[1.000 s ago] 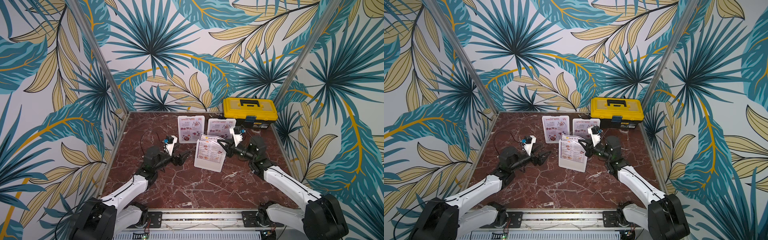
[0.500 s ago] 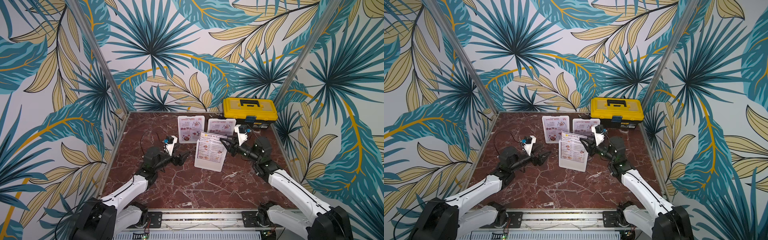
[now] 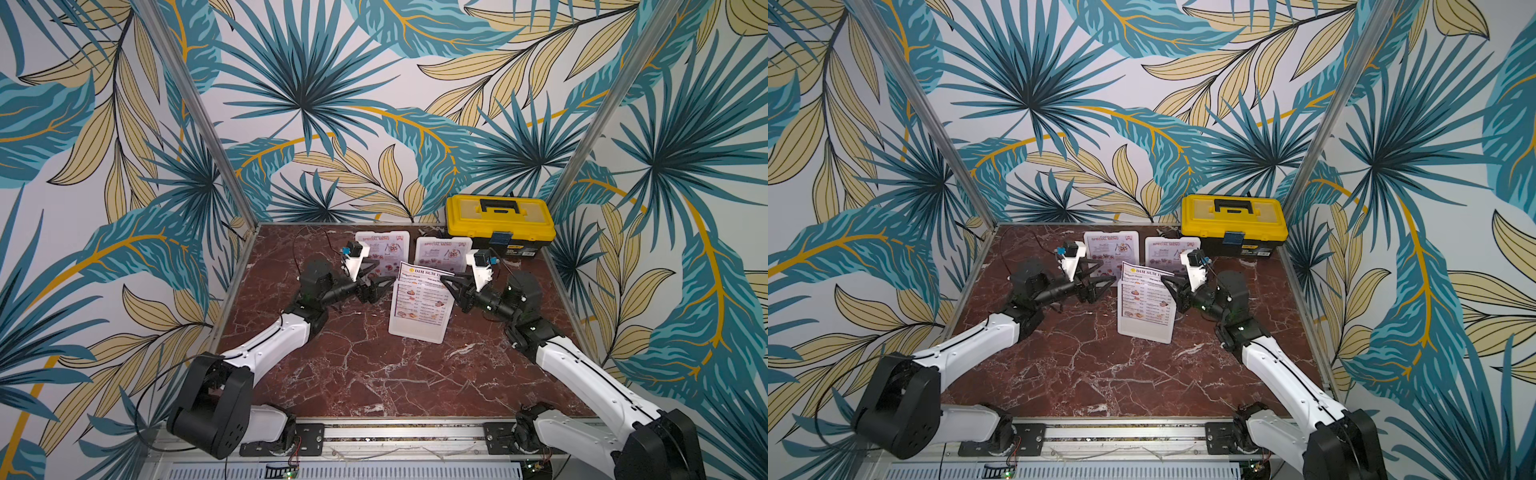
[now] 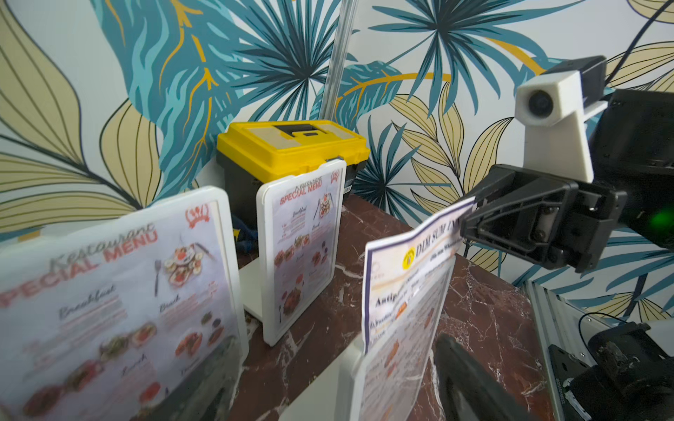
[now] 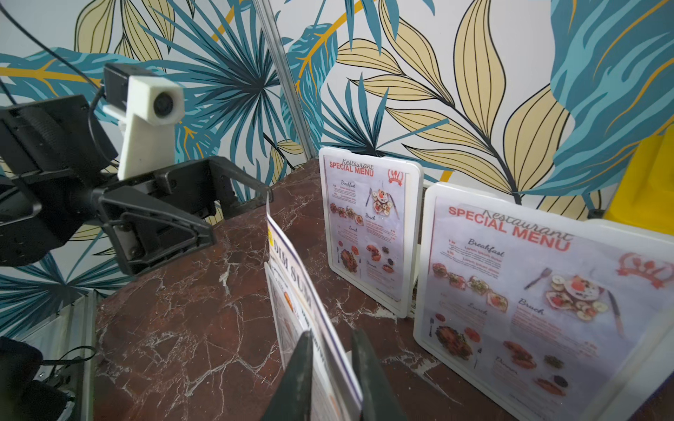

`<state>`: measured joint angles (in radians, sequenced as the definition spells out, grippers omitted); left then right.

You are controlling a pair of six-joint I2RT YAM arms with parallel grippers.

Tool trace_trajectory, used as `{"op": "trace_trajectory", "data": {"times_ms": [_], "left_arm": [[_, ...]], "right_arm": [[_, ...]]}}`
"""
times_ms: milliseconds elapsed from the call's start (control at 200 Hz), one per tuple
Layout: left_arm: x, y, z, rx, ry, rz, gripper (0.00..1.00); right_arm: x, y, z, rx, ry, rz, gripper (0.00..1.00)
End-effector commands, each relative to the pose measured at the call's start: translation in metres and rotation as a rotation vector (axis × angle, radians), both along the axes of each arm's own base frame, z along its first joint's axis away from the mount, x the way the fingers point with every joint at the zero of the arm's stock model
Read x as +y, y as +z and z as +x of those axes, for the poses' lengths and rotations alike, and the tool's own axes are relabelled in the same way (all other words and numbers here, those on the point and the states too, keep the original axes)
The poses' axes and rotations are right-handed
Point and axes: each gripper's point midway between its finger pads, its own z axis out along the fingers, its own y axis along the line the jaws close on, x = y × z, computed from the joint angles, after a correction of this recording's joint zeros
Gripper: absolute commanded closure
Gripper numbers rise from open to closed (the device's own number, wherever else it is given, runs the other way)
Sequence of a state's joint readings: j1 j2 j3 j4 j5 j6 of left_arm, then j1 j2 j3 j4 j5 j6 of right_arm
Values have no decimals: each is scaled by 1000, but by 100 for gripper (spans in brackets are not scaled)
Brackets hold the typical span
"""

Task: Insert the menus into the narrow rack
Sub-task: Insert the menu into the narrow rack.

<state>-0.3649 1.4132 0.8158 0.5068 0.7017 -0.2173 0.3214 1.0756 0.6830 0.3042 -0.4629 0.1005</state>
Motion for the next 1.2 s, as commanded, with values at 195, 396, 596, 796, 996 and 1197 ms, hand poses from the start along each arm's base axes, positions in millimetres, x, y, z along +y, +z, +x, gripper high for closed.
{"op": "trace_trajectory", "data": {"times_ms": [195,396,596,796,996,1197], "left_arm": [[-34,1,-1,2,-204,-9,25],[-42,-3,-10,-11,-251,2,36],[-44,-12,-16,-5,-265,13,50],[-45,-13,-17,-10,-265,17,53],[-46,-2,-16,-30,-268,7,61],[-49,-3,-16,-26,-274,6,77]], "right_arm": [[-2,-9,3,-20,-15,-28,100],[0,-20,-1,-23,4,-23,100],[3,-26,-6,-15,33,-16,100],[-3,-19,-5,-35,-3,-11,79],[-3,-5,-5,-53,-3,-10,61],[-1,-8,-3,-51,6,-24,92]]}}
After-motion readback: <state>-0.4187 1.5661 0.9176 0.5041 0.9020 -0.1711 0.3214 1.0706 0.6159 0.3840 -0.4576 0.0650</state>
